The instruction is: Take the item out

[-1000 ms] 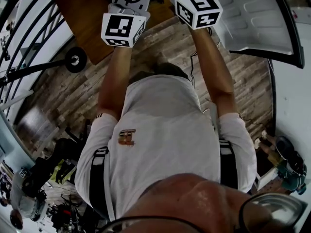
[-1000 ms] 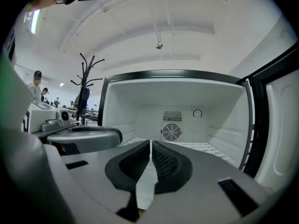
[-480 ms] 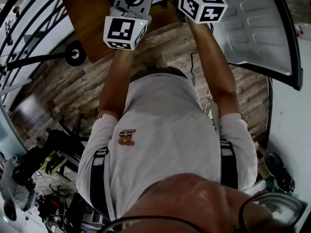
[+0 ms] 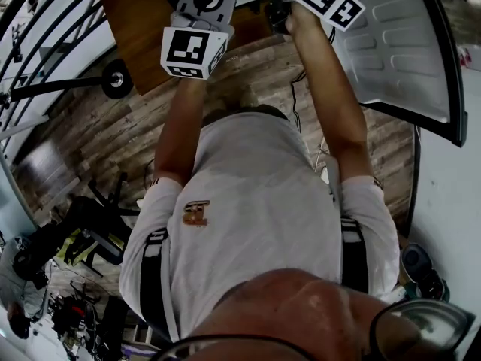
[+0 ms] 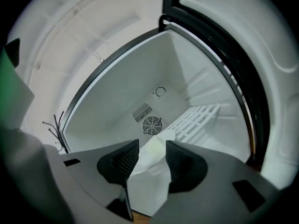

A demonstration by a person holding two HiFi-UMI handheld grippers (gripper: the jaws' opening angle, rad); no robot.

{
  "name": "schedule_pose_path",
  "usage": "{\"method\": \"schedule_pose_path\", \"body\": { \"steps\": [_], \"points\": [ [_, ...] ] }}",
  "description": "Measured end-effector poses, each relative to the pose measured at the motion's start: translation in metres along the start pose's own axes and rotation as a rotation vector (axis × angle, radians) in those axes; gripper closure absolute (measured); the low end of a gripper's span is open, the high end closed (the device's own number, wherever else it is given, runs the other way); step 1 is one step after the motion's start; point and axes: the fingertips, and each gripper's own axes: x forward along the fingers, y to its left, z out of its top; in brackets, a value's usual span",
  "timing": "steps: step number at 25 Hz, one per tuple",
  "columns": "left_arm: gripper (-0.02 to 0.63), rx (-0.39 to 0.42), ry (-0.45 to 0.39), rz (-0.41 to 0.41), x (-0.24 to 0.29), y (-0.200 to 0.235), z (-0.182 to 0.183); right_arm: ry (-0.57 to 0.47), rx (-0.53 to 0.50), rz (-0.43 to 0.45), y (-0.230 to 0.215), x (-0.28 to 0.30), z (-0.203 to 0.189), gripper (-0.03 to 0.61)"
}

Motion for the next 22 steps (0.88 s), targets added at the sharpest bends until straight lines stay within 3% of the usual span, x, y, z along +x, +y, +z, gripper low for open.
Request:
{"method": "schedule_pose_path", "body": {
  "steps": [11, 16, 22],
  "points": [
    [0.595, 0.011, 0.012, 0.02, -0.007, 0.001, 0.001, 0.035, 0.473, 0.024, -0.021, 0.015, -0.028, 0.405],
    [0.595, 0.016, 0.019, 0.031, -0.008, 0.004, 0.0, 0.046, 0.596, 0.039, -0.025, 0.022, -0.032, 0.405],
    [0.595, 0.019, 0.031, 0.032, -0.011, -0.001, -0.007, 0.054, 0.673, 0.059, -0.026, 0.024, -0.038, 0.416]
  ]
}}
